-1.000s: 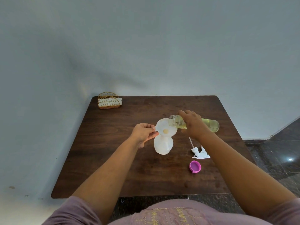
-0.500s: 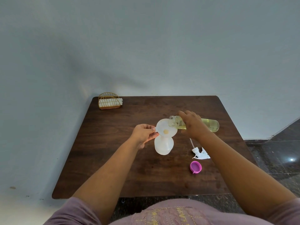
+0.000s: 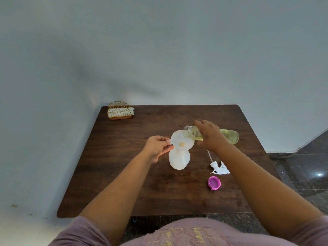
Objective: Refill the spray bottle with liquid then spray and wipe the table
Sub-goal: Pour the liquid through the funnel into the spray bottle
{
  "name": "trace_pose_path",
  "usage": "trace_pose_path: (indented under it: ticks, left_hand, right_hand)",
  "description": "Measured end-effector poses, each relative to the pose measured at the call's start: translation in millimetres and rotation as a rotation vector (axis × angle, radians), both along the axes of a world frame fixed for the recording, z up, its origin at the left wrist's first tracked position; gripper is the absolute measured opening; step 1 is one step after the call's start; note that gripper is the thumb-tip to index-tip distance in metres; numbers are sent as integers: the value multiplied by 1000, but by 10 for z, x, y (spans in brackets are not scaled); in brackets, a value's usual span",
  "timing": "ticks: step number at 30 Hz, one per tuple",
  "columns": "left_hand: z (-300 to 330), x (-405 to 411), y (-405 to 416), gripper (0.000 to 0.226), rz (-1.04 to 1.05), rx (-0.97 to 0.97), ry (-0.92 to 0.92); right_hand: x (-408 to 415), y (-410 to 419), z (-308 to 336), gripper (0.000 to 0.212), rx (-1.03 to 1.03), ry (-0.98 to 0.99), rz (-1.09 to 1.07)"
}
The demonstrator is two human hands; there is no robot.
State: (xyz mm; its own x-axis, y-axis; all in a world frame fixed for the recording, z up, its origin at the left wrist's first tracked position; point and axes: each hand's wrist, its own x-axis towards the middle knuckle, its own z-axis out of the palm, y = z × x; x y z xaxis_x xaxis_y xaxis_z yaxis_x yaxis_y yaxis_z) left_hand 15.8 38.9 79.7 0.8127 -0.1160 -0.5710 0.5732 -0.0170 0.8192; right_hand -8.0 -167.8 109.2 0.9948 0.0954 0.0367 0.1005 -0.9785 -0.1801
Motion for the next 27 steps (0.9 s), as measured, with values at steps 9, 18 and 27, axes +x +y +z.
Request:
trace_pose_path:
  ticks: [9,18,27]
  left_hand:
    - [4,4,0,16,3,-5,7]
    - [13,-5,9,15,9,-28,6]
    - [-4,4,-1,12,9,-8,3]
  right_hand:
    - [9,-5,-2,61,-8,-1,7]
    - [24,-7,-10,62,-22,3,13]
    - [32,-26,-38,62,-28,0,7]
